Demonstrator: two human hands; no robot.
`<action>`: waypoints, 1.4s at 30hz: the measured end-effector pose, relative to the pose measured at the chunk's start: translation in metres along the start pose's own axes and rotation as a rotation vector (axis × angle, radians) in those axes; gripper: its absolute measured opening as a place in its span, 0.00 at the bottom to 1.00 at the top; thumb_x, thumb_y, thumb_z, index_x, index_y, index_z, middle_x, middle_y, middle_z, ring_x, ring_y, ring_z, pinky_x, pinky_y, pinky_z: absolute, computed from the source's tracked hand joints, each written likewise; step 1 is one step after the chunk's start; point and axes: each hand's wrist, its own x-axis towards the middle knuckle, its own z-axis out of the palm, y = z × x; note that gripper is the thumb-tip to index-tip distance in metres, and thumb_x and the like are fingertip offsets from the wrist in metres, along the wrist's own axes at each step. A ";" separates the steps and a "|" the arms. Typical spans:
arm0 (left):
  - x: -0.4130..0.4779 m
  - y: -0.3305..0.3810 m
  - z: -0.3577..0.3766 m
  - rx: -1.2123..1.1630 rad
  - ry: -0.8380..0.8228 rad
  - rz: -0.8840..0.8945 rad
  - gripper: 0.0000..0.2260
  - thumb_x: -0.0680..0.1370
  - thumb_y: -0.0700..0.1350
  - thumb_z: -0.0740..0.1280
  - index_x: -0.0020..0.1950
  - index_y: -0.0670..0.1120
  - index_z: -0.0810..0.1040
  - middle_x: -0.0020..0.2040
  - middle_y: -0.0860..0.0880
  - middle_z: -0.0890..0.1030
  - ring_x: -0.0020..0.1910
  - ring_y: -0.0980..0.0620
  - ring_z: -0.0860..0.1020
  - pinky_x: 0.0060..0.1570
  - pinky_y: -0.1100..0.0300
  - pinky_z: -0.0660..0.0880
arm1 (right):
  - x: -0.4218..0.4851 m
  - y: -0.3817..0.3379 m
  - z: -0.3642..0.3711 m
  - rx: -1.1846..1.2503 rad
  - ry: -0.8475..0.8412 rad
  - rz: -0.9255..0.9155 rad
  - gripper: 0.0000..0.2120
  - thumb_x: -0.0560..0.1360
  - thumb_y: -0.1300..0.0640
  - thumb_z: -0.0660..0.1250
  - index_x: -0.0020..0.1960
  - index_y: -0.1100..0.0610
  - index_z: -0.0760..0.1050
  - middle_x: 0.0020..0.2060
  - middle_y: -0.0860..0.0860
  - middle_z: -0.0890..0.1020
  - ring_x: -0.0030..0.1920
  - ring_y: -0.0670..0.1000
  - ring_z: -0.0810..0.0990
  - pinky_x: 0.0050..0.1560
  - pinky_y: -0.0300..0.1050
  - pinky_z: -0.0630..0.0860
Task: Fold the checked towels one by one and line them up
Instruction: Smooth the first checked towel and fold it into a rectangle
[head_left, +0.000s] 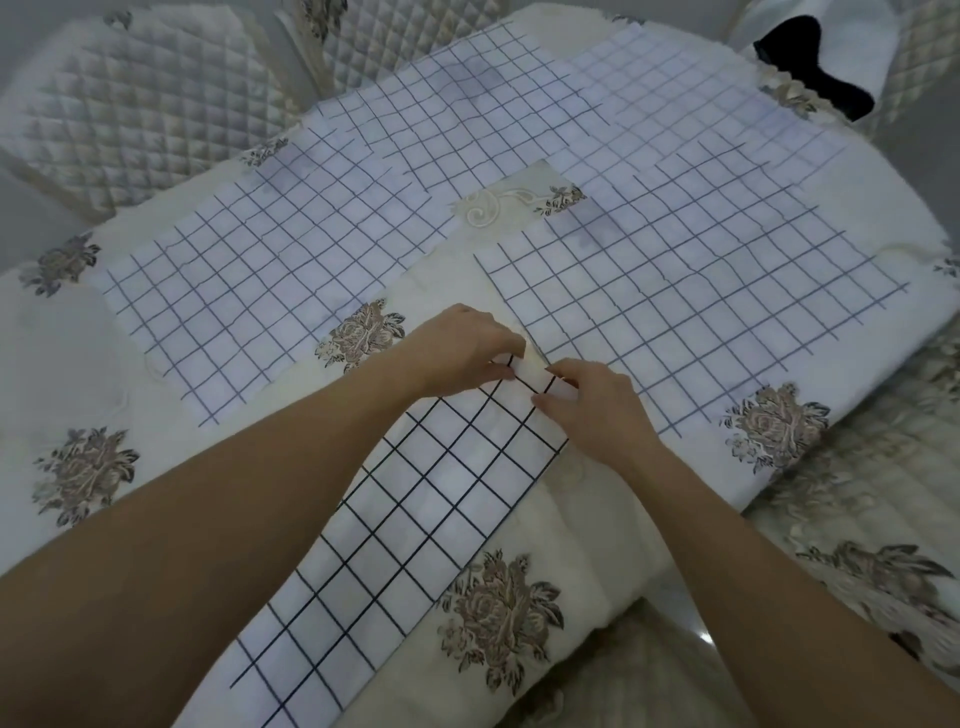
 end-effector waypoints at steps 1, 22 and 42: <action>-0.005 0.001 -0.006 0.004 0.002 -0.025 0.10 0.80 0.51 0.67 0.57 0.48 0.80 0.47 0.49 0.83 0.49 0.46 0.78 0.53 0.50 0.73 | -0.003 -0.004 -0.001 -0.005 0.008 -0.002 0.06 0.76 0.48 0.69 0.48 0.50 0.80 0.38 0.46 0.79 0.37 0.48 0.77 0.36 0.41 0.69; -0.310 0.024 -0.008 -0.333 0.246 -0.062 0.06 0.78 0.47 0.71 0.53 0.49 0.86 0.49 0.55 0.86 0.47 0.55 0.81 0.49 0.58 0.77 | -0.219 -0.122 0.153 -0.219 0.322 -0.315 0.09 0.79 0.52 0.68 0.56 0.50 0.84 0.49 0.47 0.86 0.50 0.53 0.83 0.49 0.51 0.80; -0.384 0.016 0.115 -0.348 0.277 0.019 0.06 0.76 0.44 0.71 0.49 0.45 0.87 0.53 0.50 0.86 0.55 0.47 0.81 0.55 0.54 0.78 | -0.262 -0.069 0.262 -0.302 0.231 -0.414 0.07 0.75 0.53 0.73 0.53 0.51 0.85 0.51 0.46 0.85 0.53 0.51 0.79 0.54 0.44 0.78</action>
